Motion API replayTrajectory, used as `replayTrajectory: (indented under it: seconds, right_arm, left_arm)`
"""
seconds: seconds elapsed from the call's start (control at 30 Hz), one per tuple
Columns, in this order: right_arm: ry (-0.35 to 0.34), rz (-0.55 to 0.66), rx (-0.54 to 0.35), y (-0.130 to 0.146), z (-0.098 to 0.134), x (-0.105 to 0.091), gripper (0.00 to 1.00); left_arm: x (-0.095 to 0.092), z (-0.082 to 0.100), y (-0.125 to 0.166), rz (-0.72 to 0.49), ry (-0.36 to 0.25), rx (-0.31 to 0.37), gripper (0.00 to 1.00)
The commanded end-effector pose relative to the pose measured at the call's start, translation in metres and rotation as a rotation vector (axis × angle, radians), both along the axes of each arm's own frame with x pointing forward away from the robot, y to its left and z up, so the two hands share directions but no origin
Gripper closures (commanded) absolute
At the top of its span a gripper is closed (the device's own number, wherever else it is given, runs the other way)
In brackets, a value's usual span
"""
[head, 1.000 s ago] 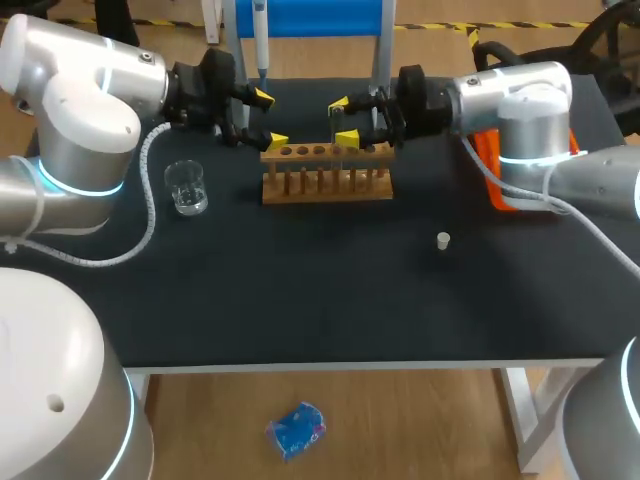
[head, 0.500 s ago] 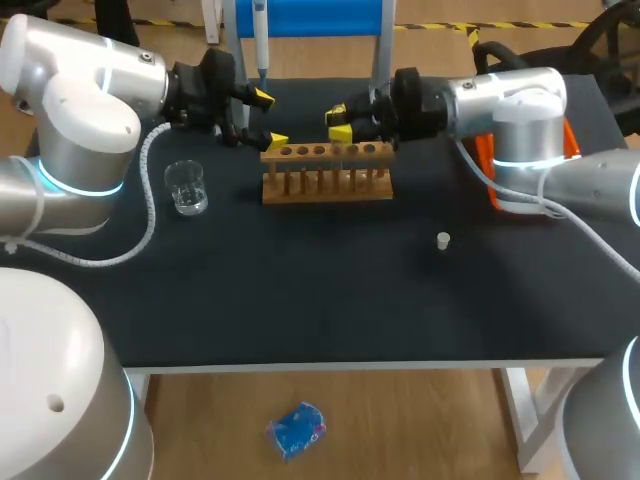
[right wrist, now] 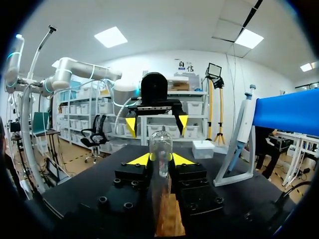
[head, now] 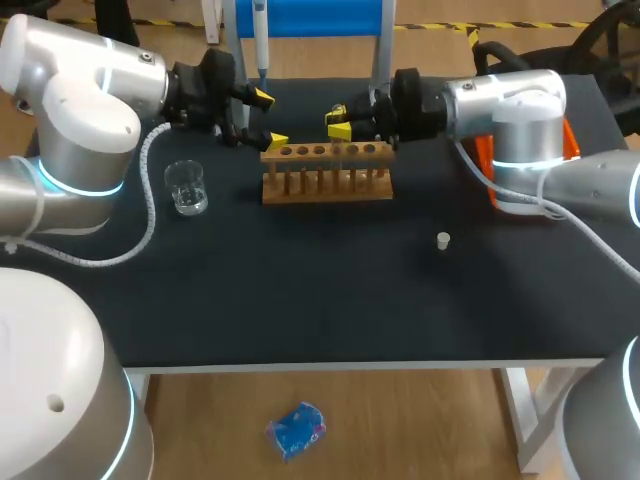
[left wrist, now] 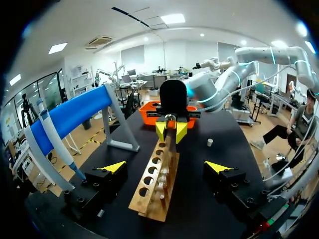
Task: Invert the test tube, pick up the pipette, mount the tip to pipette, aspirate from beaker and dispense into the tube, eject the tip, return the pipette, and cap with the stopper.
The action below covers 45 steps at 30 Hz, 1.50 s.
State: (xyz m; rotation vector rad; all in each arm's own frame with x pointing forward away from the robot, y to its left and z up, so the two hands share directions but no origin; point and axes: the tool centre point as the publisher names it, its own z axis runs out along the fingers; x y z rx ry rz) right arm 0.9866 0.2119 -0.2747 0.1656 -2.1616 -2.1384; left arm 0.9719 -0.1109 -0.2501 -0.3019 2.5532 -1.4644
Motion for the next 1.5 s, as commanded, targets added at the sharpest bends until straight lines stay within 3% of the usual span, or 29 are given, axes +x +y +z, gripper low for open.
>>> replayTrajectory:
  seconds: [0.03,1.13,1.5]
  right_arm:
    - [-0.004,0.002,0.003,0.000,0.005,0.000,1.00]
    - [-0.049,0.019,0.013,-0.005,0.042,-0.008,1.00]
    - [-0.070,0.035,0.013,-0.007,0.064,-0.011,1.00]
  left_arm:
    - [-0.001,0.000,0.000,0.001,0.000,0.002,0.00]
    - [-0.001,0.000,0.000,0.001,0.000,0.002,0.00]
    - [-0.001,0.000,0.000,0.001,0.000,0.002,0.00]
